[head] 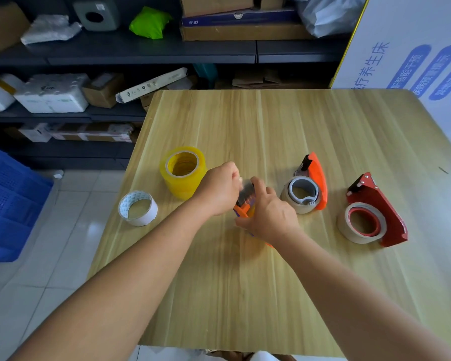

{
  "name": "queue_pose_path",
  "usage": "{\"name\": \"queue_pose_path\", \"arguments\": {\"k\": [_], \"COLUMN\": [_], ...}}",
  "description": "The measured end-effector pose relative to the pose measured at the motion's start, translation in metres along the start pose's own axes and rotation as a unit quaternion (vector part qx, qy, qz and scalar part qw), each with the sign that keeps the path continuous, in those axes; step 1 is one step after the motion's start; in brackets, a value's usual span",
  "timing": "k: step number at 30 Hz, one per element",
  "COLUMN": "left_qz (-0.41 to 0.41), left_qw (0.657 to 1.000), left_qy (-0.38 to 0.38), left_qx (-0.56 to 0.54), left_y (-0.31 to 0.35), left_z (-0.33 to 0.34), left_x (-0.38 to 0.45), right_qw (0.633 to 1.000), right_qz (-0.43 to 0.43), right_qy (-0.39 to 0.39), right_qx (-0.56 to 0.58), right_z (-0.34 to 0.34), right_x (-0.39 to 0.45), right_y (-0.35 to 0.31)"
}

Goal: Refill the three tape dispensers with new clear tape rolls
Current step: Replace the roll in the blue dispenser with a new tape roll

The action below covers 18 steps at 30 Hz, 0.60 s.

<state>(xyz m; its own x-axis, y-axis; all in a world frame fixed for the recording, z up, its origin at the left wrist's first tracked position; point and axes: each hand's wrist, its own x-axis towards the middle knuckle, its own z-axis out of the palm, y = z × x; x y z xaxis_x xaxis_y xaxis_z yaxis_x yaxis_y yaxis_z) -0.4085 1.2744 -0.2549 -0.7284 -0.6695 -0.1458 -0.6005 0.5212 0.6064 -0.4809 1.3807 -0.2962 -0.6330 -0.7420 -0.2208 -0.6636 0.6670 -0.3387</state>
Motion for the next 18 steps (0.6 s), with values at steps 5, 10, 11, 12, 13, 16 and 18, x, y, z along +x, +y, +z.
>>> {"name": "queue_pose_path", "arguments": {"k": [5,10,11,12,13,16,18], "left_qz": [0.01,0.0,-0.001,0.0,0.001,0.0,0.003], "left_qw": [1.0,0.999,1.0,1.0,1.0,1.0,0.999], "left_qy": [0.007,0.006,0.007,0.009,0.011,0.027,0.051], "left_qx": [-0.015,-0.031,-0.027,-0.022,-0.018,-0.013,-0.003], "left_y": [0.004,0.006,0.008,0.01,0.013,0.02,0.026], "left_z": [0.002,0.001,0.001,0.0,0.0,-0.003,-0.014], "left_x": [-0.004,-0.005,-0.006,-0.007,-0.008,-0.009,-0.008], "right_qw": [0.999,0.996,0.995,0.995,0.994,0.99,0.988], "right_qz": [-0.002,-0.001,-0.003,-0.004,-0.005,-0.001,0.004], "right_qy": [0.02,0.032,0.035,0.038,0.041,0.05,0.052], "right_qx": [0.044,0.084,0.089,0.095,0.103,0.132,0.148], "right_z": [0.005,0.007,0.008,0.008,0.009,0.009,0.01], "right_x": [-0.004,-0.006,-0.006,-0.007,-0.007,-0.008,-0.008], "right_y": [0.009,0.014,0.015,0.016,0.017,0.019,0.022]}}
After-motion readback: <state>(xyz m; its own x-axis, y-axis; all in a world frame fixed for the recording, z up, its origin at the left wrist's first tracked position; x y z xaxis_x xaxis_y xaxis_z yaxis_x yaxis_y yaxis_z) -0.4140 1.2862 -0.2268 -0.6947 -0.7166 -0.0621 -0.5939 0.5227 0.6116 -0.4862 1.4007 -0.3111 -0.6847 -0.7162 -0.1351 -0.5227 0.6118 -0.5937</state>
